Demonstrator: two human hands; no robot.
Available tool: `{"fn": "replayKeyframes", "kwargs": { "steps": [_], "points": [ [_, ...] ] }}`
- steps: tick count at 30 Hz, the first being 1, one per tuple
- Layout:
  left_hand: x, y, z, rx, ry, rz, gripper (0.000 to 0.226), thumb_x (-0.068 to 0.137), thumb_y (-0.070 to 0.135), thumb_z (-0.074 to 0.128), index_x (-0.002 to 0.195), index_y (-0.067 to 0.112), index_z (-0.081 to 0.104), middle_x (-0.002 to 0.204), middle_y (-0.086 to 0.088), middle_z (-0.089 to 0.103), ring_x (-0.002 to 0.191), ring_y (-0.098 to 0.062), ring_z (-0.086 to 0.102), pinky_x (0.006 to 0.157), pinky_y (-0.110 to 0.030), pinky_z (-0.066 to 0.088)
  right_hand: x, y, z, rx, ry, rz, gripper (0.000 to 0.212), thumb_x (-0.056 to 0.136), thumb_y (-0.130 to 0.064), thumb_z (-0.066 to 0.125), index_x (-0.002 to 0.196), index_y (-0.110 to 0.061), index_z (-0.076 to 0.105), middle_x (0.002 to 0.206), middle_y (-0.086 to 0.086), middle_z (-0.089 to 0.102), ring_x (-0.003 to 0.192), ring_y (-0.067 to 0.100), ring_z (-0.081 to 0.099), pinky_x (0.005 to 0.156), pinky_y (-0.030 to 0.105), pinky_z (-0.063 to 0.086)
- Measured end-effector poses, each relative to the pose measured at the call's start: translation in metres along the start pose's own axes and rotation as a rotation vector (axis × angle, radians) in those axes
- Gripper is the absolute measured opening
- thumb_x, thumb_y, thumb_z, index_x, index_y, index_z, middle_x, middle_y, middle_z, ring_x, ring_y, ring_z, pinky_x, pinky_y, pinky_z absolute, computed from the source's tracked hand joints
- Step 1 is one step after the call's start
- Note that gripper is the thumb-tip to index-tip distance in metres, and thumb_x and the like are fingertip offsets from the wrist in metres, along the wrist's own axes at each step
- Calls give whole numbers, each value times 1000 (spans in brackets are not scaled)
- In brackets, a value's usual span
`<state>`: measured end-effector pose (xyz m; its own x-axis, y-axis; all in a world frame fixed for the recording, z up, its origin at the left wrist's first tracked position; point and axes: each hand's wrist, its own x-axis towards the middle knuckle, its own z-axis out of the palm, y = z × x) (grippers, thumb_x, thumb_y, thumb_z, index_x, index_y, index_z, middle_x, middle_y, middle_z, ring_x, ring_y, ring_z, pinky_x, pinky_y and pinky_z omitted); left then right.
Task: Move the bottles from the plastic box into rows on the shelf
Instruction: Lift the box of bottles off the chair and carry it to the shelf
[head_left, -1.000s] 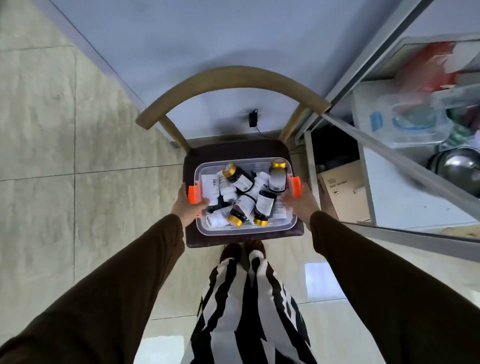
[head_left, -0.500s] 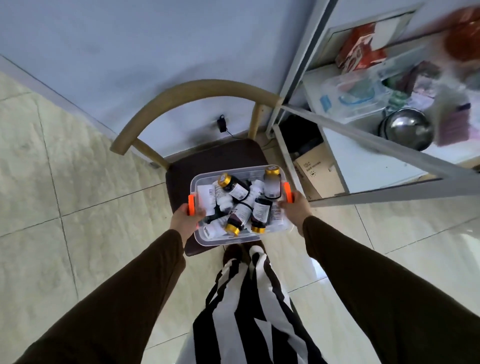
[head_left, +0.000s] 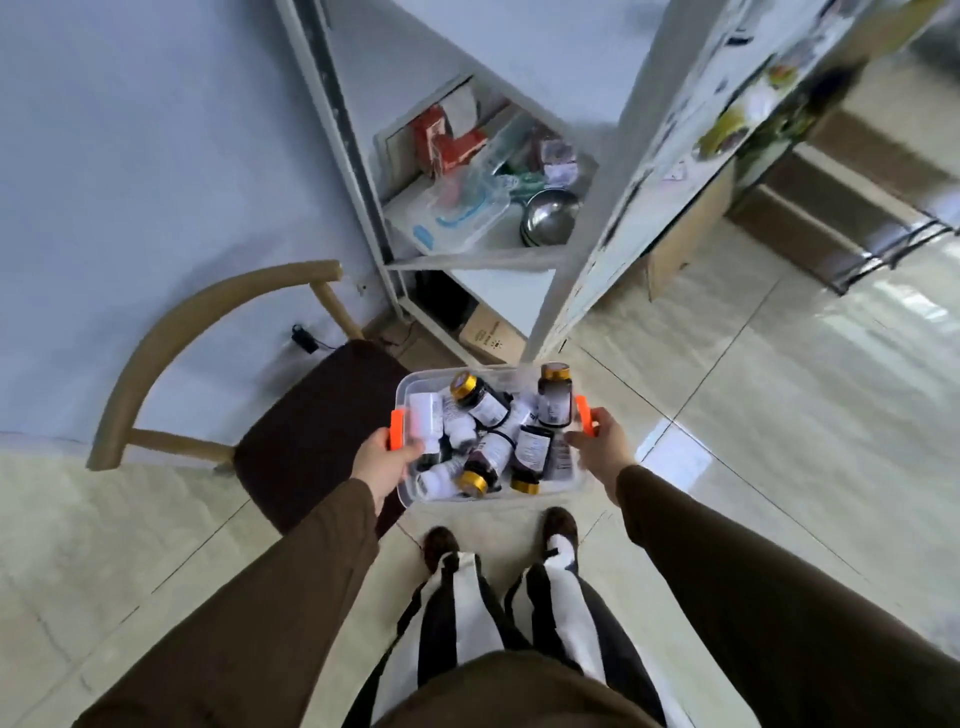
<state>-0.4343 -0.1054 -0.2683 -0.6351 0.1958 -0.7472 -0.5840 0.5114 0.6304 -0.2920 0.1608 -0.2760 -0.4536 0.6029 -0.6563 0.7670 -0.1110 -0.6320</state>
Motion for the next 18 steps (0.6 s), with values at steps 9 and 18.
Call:
{"fn": "replayKeyframes", "kwargs": {
  "steps": [9,18],
  "points": [
    [-22,57,175,169,-181,83,35,88,15,72,119,9,59,101,-5,69,88,-17,65,72,-31,51,4,77,-169,234,155,67,31,87,-6,67,114,-14,54,82,2,57,66,16,52,58,28,42],
    [-34,118,385,323,-256,139,39,88,21,72,122,7,58,107,-9,68,94,-24,64,76,-35,51,51,136,-359,389,232,91,27,84,-13,71,104,-13,54,82,4,55,60,16,46,58,32,38]
  ]
}}
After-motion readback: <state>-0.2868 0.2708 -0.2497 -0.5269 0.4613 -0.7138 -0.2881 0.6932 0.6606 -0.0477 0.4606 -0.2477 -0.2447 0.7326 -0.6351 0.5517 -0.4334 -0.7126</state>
